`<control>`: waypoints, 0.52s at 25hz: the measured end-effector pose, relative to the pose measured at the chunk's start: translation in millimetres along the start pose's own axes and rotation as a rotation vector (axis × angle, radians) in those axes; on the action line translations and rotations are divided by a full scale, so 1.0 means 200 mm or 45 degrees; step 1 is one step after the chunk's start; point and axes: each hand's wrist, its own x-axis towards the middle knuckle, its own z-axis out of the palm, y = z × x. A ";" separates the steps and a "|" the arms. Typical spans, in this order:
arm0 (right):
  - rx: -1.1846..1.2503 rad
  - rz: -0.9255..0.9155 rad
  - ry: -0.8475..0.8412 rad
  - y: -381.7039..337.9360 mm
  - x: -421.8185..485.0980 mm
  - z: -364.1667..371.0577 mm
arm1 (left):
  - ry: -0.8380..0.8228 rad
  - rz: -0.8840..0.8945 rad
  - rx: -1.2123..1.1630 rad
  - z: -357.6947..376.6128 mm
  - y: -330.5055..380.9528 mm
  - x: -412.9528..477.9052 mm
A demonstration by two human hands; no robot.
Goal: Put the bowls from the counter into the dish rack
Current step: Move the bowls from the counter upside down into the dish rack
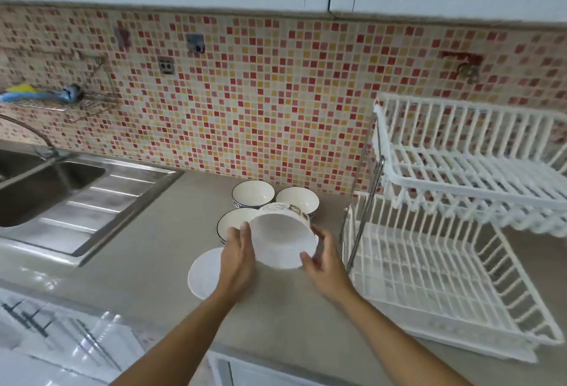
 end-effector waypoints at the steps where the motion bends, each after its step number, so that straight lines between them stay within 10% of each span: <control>1: 0.104 -0.069 0.013 -0.12 0.02 -0.03 | -0.010 0.068 -0.108 -0.03 0.11 0.03; 13: 0.131 -0.591 0.170 -1.16 -0.03 -0.96 | -0.590 0.959 -0.264 0.02 1.28 -0.08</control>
